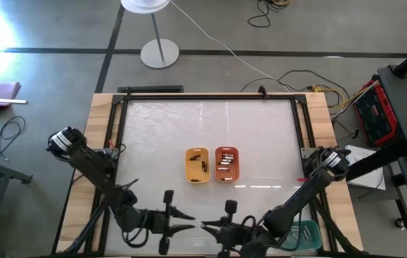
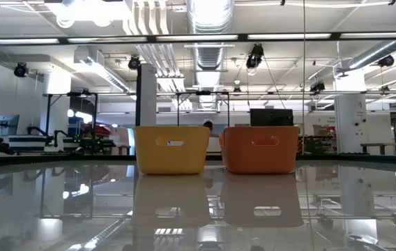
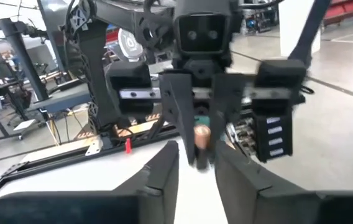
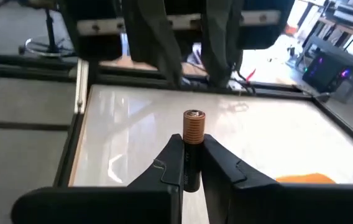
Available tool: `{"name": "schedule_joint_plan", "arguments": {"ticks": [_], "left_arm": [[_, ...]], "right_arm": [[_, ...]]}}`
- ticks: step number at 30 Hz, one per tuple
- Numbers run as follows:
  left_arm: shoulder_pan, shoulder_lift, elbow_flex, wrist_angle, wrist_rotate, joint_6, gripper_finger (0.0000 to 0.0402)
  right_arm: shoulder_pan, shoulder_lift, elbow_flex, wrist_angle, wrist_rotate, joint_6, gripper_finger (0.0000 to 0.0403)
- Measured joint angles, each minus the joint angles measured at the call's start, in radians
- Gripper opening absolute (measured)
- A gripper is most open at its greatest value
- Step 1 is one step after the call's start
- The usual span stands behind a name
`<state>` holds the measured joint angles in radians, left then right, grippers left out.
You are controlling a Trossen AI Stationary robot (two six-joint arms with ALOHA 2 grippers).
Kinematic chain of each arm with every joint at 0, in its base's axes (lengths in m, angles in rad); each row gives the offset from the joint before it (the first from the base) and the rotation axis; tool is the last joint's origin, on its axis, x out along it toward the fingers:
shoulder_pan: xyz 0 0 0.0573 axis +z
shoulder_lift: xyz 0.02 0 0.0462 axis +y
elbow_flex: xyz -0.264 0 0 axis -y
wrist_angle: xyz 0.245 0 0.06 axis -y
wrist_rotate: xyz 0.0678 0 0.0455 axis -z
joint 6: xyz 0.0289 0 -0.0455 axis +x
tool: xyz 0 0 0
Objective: Sort batteries
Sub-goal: Put the black battery into the yellow bin
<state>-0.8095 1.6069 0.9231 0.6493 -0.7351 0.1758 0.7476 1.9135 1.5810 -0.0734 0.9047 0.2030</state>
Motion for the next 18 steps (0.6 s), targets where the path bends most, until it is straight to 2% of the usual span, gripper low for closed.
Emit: {"name": "schedule_joint_plan", "arguments": {"ticks": [5,9,13,18], "left_arm": [[-0.062,-0.118,-0.079,-0.104,-0.067,-0.063,0.0117],[-0.110,-0.204,-0.213,-0.129,-0.071,-0.218,0.0126],[-0.139,-0.233,-0.375,-0.051,-0.070,-0.417,0.0127],[-0.142,-0.172,-0.520,0.133,-0.069,-0.615,0.0127]], "right_arm": [[-0.022,-0.036,0.000,-0.138,0.000,0.074,0.0023],[-0.078,-0.048,0.000,-0.154,-0.096,0.089,0.0023],[-0.159,-0.048,0.000,-0.239,-0.194,0.139,0.0023],[-0.254,-0.047,-0.002,-0.368,-0.282,0.291,0.0023]]}}
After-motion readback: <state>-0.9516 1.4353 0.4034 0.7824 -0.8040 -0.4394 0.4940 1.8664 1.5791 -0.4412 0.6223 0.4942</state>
